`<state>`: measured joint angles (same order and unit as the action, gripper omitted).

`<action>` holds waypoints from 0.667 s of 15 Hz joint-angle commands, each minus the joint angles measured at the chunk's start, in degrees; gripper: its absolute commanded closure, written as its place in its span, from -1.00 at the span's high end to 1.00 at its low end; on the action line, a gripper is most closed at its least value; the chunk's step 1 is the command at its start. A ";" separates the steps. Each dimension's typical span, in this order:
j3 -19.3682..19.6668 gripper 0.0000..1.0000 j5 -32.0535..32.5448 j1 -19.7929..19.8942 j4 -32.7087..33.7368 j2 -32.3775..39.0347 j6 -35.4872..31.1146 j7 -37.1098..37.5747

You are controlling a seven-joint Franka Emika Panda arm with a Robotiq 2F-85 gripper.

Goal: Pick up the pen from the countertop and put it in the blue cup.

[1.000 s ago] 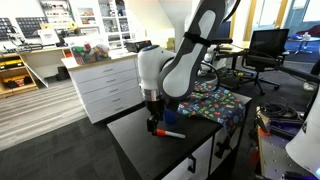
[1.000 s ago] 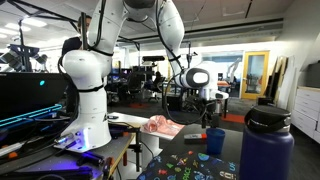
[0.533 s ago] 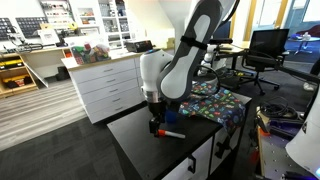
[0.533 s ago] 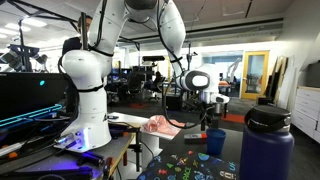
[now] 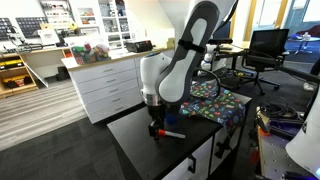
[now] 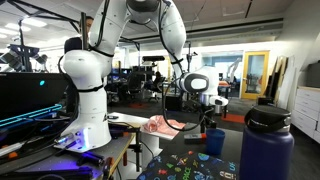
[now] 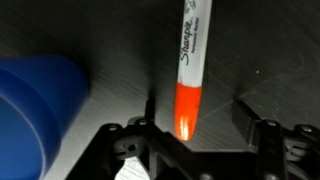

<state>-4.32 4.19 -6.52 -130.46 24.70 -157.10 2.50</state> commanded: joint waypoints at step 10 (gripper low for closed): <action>-0.96 -0.90 -1.36 -0.27 0.33 -0.42 -1.46 -0.48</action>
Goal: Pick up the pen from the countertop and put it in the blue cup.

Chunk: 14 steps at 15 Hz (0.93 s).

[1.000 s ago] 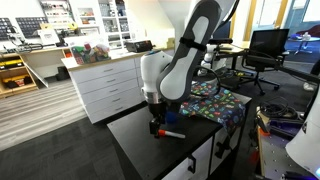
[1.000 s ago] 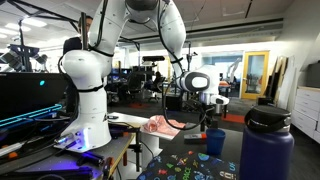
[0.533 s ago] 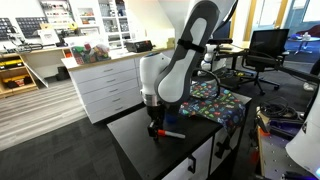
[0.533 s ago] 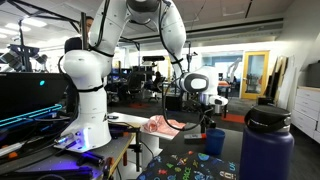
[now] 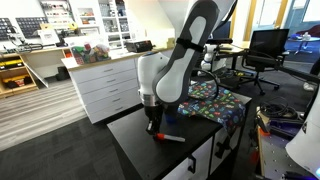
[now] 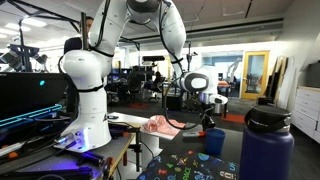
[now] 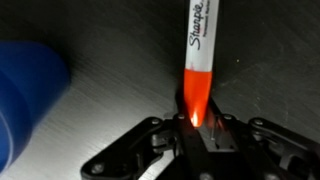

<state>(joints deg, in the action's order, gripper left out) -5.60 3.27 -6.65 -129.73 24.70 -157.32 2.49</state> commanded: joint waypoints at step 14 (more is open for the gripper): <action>3.19 -0.89 3.07 -2.62 -0.74 -4.08 -2.15 1.60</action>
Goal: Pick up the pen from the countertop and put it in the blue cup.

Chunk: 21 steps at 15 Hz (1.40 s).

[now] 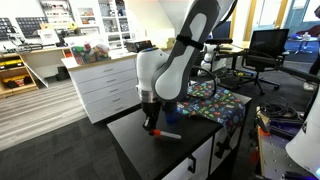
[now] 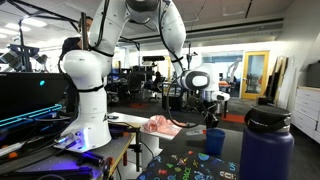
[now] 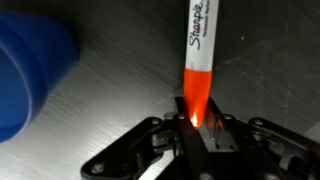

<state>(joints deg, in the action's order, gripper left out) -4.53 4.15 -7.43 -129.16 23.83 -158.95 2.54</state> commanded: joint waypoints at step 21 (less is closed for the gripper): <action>2.56 -0.89 1.58 4.03 -9.92 -11.75 -28.45 -1.91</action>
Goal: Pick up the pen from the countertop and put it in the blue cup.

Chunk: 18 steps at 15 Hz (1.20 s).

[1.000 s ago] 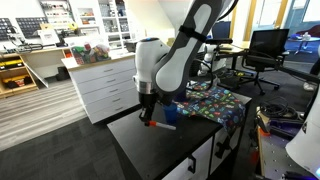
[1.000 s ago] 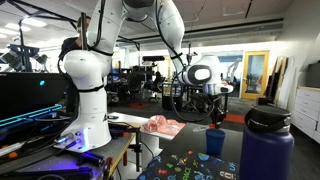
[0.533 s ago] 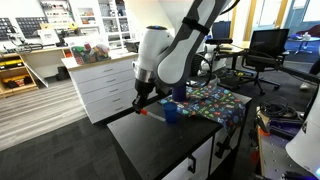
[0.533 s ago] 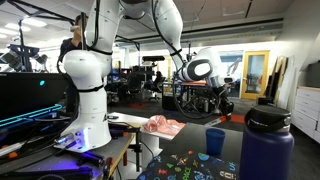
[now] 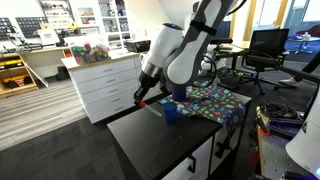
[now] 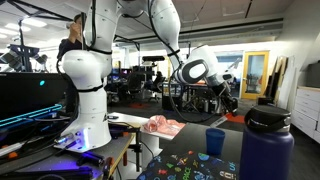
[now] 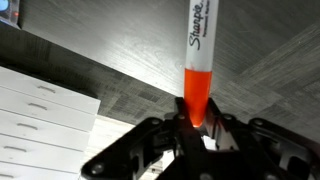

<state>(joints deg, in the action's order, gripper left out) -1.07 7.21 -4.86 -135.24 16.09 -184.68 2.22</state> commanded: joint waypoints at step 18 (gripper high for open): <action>-1.83 -0.89 8.83 8.03 -11.22 -14.21 -14.43 2.81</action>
<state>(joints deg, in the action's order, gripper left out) -1.50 11.55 0.10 -144.14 6.96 -199.11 2.75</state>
